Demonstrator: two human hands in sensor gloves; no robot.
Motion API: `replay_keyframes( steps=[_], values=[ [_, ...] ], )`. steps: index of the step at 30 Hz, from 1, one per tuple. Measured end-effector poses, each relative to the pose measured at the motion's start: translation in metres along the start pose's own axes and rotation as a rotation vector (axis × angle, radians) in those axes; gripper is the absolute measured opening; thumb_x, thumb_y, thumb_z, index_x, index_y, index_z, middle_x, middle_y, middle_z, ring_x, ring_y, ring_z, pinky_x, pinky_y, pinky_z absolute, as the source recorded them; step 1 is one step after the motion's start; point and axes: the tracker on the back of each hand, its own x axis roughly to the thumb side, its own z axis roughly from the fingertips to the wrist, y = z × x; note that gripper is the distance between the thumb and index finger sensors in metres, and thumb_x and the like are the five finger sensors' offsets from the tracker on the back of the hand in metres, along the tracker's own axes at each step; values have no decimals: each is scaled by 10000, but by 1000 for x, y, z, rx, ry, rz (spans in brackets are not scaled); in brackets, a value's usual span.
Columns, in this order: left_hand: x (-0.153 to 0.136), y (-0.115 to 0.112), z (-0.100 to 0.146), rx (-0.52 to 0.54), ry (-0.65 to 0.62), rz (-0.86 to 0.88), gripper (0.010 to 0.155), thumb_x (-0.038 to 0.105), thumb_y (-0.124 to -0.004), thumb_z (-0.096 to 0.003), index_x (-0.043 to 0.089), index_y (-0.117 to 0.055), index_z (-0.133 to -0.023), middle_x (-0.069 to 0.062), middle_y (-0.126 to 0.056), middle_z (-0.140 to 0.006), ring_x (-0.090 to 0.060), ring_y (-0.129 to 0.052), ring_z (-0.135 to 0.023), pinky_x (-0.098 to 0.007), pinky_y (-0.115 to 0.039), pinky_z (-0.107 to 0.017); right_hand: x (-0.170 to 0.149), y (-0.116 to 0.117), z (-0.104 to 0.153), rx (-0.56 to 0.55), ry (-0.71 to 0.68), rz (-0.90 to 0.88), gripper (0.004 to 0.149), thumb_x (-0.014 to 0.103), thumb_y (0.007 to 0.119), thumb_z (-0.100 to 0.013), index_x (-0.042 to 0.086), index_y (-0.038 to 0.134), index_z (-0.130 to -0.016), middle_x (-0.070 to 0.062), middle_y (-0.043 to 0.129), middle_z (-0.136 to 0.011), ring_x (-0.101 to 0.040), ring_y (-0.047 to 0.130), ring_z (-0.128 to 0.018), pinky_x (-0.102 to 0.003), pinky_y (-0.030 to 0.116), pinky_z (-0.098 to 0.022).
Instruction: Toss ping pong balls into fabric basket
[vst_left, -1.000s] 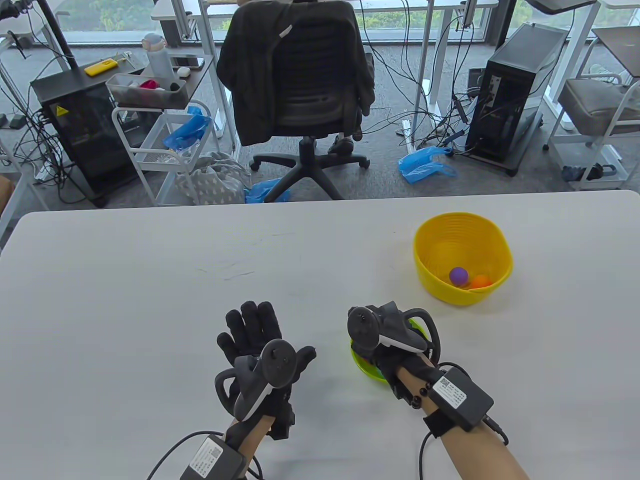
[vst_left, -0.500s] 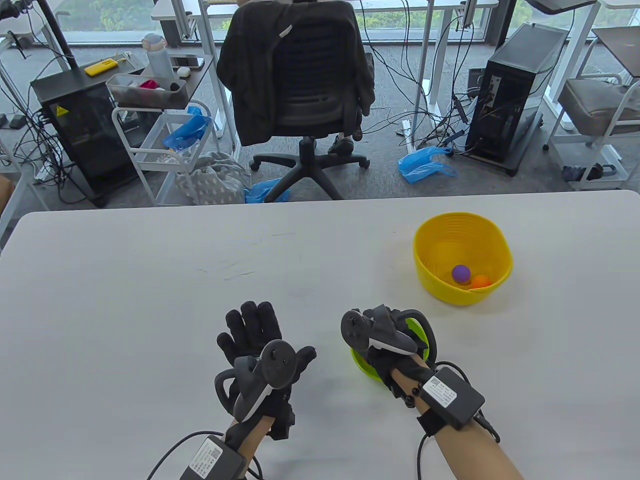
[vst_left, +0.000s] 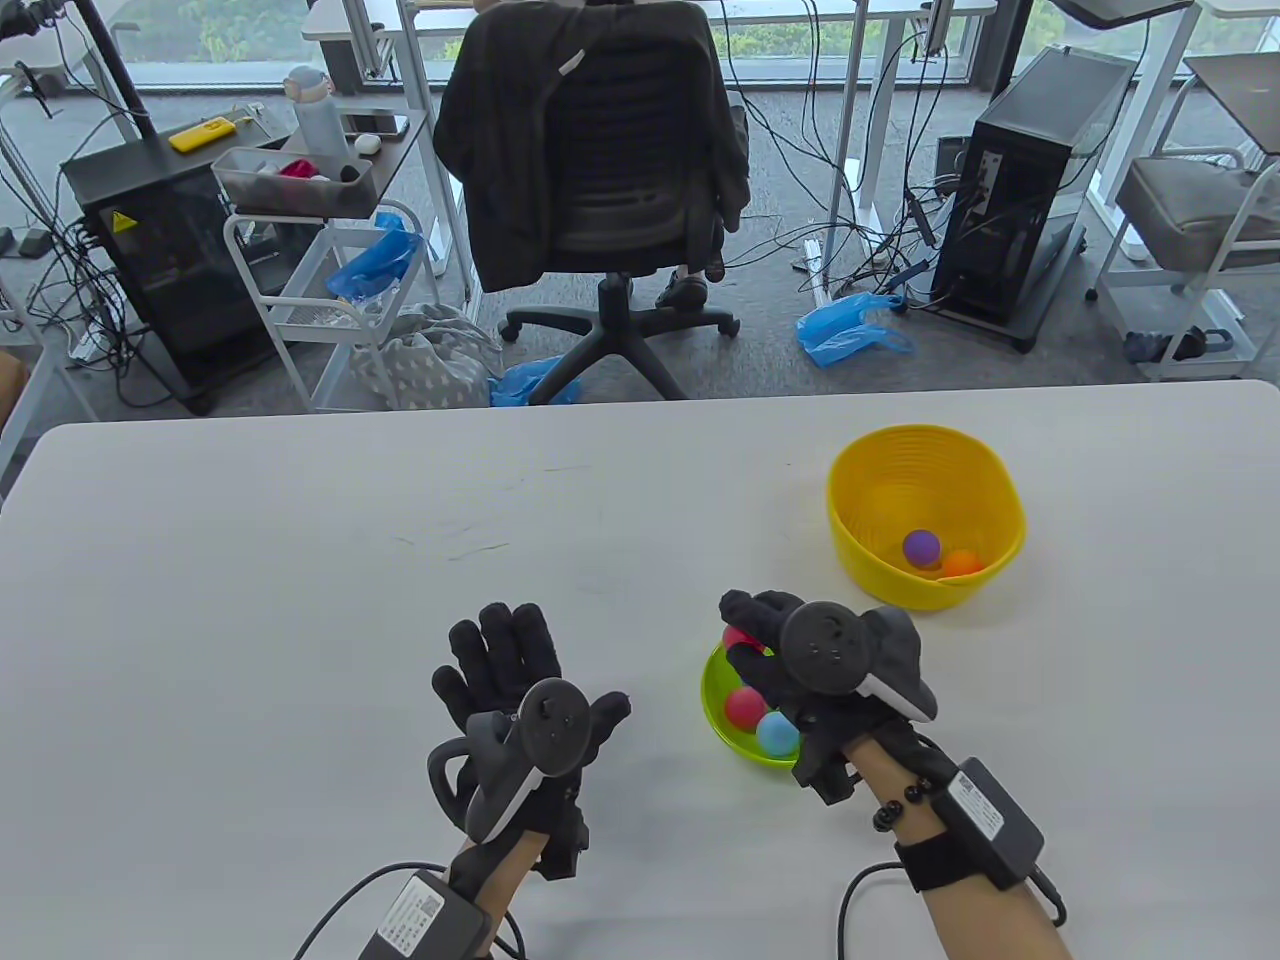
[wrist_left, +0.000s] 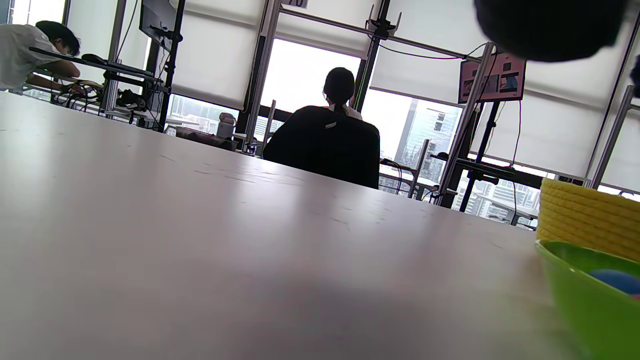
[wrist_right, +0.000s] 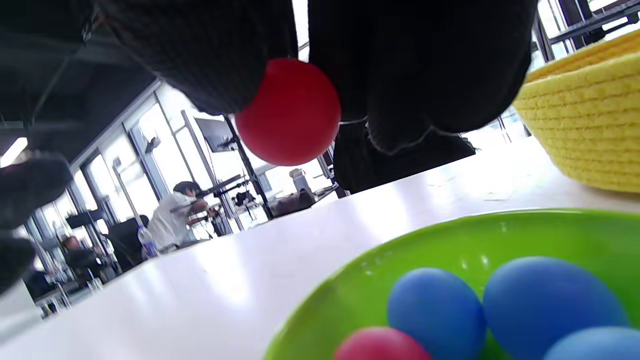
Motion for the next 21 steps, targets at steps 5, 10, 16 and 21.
replay_keyframes(
  steps=[5, 10, 16, 21],
  values=[
    [0, -1, 0, -7, 1, -1, 1105, 638, -769, -403, 109, -138, -1140, -213, -69, -1211, -536, -60, -1083, -761, -148, -734, -46, -17, 11, -101, 71, -403, 527, 310, 893, -498, 192, 761, -994, -262, 807, -959, -396, 1024, -676, -495, 932, -494],
    [-2, 0, -1, -11, 16, 0, 1105, 640, -767, -404, 108, -137, -1140, -213, -69, -1211, -536, -62, -1082, -762, -150, -733, -87, -27, 17, -170, 171, -663, 533, 302, 894, -501, 176, 751, -999, -262, 794, -965, -393, 1017, -688, -491, 931, -511],
    [-4, 1, -2, -11, 37, 4, 1105, 641, -765, -405, 107, -136, -1140, -215, -68, -1210, -537, -61, -1082, -762, -152, -733, -123, -35, 17, -228, 290, -832, 545, 313, 869, -526, 167, 706, -1025, -252, 750, -998, -376, 992, -722, -482, 917, -536],
    [-3, 1, -2, -12, 45, -7, 1106, 644, -762, -405, 107, -133, -1140, -215, -68, -1210, -539, -63, -1081, -764, -155, -731, -142, -39, 16, -293, 350, -943, 558, 331, 830, -560, 170, 641, -1060, -248, 692, -1033, -364, 950, -781, -473, 889, -584]
  ],
)
